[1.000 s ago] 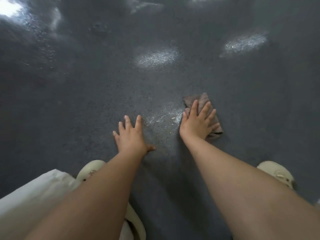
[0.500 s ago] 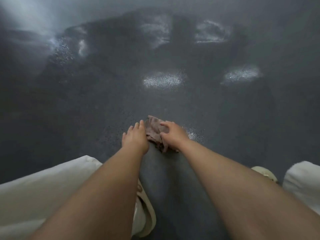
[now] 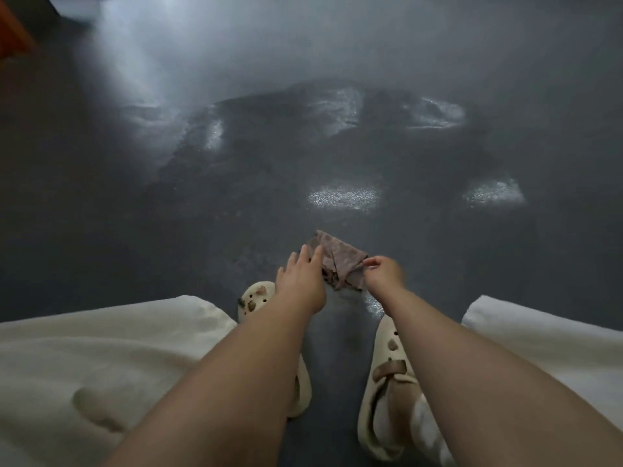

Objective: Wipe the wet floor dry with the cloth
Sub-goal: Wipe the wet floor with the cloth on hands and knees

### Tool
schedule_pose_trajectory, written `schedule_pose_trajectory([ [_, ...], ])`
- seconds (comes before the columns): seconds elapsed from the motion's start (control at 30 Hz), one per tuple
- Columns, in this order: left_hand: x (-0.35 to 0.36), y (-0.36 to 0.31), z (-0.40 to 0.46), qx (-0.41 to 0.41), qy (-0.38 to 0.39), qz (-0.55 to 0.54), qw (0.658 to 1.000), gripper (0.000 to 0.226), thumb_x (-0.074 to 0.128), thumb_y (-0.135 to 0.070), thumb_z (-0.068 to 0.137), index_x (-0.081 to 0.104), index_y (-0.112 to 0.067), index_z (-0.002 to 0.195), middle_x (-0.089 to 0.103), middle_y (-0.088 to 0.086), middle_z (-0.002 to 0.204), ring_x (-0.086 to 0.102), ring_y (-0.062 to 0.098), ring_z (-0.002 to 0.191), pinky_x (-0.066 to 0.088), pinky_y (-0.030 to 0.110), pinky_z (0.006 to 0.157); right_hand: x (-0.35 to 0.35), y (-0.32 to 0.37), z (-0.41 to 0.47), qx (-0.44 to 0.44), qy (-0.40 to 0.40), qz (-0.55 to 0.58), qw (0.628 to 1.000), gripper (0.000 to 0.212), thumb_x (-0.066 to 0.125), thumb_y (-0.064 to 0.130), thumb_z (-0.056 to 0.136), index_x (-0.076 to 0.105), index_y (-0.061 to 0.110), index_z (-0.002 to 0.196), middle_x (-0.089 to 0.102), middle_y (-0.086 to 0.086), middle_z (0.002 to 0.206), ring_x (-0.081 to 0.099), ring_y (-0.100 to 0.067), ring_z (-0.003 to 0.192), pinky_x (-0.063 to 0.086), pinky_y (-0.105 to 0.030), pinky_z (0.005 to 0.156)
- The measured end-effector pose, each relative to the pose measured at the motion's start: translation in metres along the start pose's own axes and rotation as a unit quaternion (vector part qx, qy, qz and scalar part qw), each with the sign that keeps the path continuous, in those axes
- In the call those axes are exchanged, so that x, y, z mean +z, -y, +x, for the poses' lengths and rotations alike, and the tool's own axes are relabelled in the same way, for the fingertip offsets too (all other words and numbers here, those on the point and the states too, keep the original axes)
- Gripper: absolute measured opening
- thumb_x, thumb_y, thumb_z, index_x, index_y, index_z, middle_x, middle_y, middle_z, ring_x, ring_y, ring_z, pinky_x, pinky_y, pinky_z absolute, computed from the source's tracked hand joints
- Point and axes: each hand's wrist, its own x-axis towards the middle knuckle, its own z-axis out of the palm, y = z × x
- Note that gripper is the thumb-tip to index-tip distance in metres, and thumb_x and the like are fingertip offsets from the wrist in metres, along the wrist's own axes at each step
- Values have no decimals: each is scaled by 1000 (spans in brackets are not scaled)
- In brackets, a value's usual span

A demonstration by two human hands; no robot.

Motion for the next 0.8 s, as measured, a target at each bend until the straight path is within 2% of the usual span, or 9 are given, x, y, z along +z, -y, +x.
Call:
schedule_pose_trajectory([
  [0.17, 9, 3, 14, -27, 5, -19, 999, 83, 55, -10, 91, 1, -25, 152, -4, 5, 159, 3, 26, 146, 18, 42, 117, 9, -5, 17, 21, 7, 27, 999, 26, 48, 2, 90, 67, 5, 107, 64, -16, 118, 57, -33, 110, 44, -33, 92],
  [0.3, 24, 6, 39, -6, 20, -25, 999, 79, 59, -19, 92, 7, -24, 152, 2, 6, 159, 9, 26, 146, 21, 39, 115, 21, -10, 36, 65, 3, 7, 998, 27, 46, 1, 91, 67, 6, 108, 63, -17, 119, 56, -34, 112, 43, -30, 89],
  [0.43, 44, 5, 70, 30, 20, -46, 998, 60, 59, -21, 91, 31, -18, 144, 30, 5, 148, 31, 26, 135, 34, 37, 105, 40, -20, 68, 131, 1, 2, 991, 26, 50, 10, 93, 66, 7, 113, 61, -18, 123, 54, -37, 115, 43, -32, 93],
  [0.5, 53, 3, 87, 36, 30, -65, 997, 45, 58, -22, 91, 45, -14, 132, 42, 6, 138, 38, 27, 127, 39, 38, 101, 55, -29, 89, 156, 7, 14, 988, 27, 55, 19, 90, 67, 4, 111, 64, -20, 117, 59, -38, 110, 49, -39, 93],
  [0.57, 61, 1, 103, 34, 42, -73, 996, 38, 59, -23, 91, 50, -12, 126, 47, 7, 132, 42, 27, 123, 41, 39, 98, 77, -56, 125, 176, 10, 14, 984, 36, 63, 30, 82, 67, 3, 106, 67, -21, 109, 63, -38, 102, 53, -48, 87],
  [0.6, 64, 1, 110, 35, 45, -80, 995, 43, 59, -21, 90, 47, -12, 131, 45, 7, 134, 42, 26, 123, 41, 39, 99, 84, -66, 139, 177, 7, 9, 984, 42, 66, 39, 77, 67, 5, 103, 68, -20, 104, 65, -37, 98, 54, -49, 84],
  [0.67, 71, 0, 121, 38, 35, -99, 994, 64, 59, -15, 90, 27, -14, 146, 34, 6, 145, 35, 26, 131, 38, 37, 104, 83, -55, 138, 179, -4, -13, 984, 47, 68, 52, 70, 68, 11, 91, 70, -14, 92, 68, -34, 88, 57, -47, 78],
  [0.73, 75, 0, 128, 48, 6, -87, 995, 75, 56, -11, 91, 11, -16, 151, 20, 6, 153, 23, 25, 139, 28, 35, 109, 73, -31, 125, 158, -5, -45, 986, 31, 67, 46, 75, 65, 15, 76, 70, -9, 85, 68, -32, 83, 56, -39, 75],
  [0.8, 77, 0, 133, 64, -25, -44, 997, 75, 52, -11, 93, 5, -16, 152, 11, 9, 157, 12, 24, 144, 14, 32, 116, 64, -20, 123, 123, -38, -79, 989, 20, 59, 32, 86, 56, 18, 72, 66, -4, 86, 64, -28, 85, 48, -29, 71],
])
